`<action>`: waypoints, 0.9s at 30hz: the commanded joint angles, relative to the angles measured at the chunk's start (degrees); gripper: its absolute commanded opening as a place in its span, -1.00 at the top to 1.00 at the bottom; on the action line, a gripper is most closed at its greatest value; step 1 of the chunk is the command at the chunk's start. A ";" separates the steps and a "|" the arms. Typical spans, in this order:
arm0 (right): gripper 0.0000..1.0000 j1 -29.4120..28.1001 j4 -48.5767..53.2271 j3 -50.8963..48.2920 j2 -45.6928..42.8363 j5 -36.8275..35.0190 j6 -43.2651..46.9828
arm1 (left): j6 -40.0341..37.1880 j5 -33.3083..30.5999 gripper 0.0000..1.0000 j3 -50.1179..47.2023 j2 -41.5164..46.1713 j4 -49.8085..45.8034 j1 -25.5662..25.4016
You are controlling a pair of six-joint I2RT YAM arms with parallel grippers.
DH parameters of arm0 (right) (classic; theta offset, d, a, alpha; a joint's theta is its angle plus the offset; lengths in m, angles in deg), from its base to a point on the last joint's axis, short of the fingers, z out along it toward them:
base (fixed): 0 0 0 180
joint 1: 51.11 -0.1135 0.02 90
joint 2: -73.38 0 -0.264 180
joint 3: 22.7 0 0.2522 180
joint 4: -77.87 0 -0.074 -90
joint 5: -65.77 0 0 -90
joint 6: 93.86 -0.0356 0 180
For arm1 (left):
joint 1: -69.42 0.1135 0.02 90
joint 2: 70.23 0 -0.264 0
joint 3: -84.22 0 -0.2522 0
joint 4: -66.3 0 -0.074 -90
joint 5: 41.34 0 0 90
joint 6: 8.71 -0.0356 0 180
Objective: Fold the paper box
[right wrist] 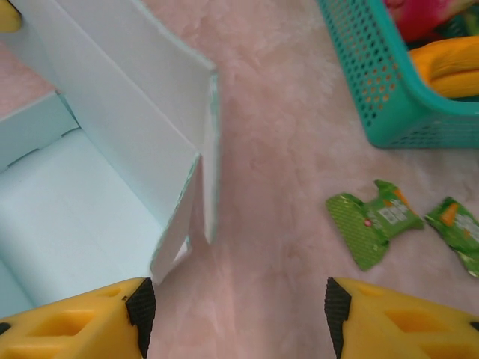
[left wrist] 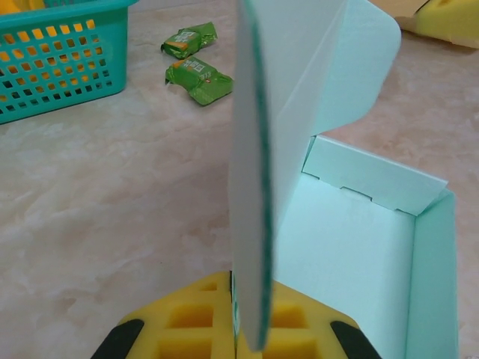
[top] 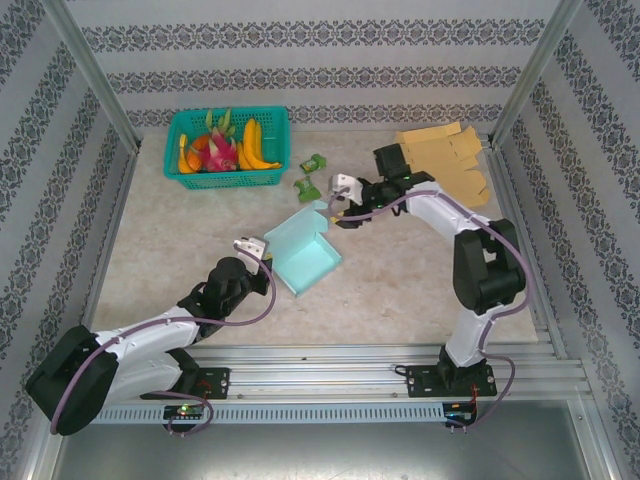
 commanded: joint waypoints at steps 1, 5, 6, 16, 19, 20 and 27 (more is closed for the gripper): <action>-0.28 1.50 2.67 -1.98 -3.24 6.37 4.05 | -1.85 1.30 1.00 1.35 0.57 2.04 0.48; -0.26 1.14 1.44 -1.97 -1.70 1.64 3.93 | -2.52 3.64 1.00 1.36 0.30 2.76 0.48; -0.26 0.96 0.86 -1.93 -1.07 0.70 3.74 | -2.65 4.53 1.00 1.06 0.19 3.25 0.48; -0.20 -2.28 -0.02 -4.95 -0.79 5.94 4.30 | -2.65 4.99 1.00 2.85 -0.51 1.31 0.48; -0.15 -3.30 0.18 -5.68 -1.56 6.27 4.33 | -2.55 3.75 1.00 4.09 -1.01 0.08 0.43; -0.15 -3.56 0.13 -5.99 -1.85 6.39 4.26 | -2.63 3.39 1.00 4.58 -1.15 -0.38 0.48; 0.07 -6.29 -2.74 -9.31 -4.44 4.79 3.27 | -3.24 -0.33 1.00 8.24 -3.45 -2.26 0.47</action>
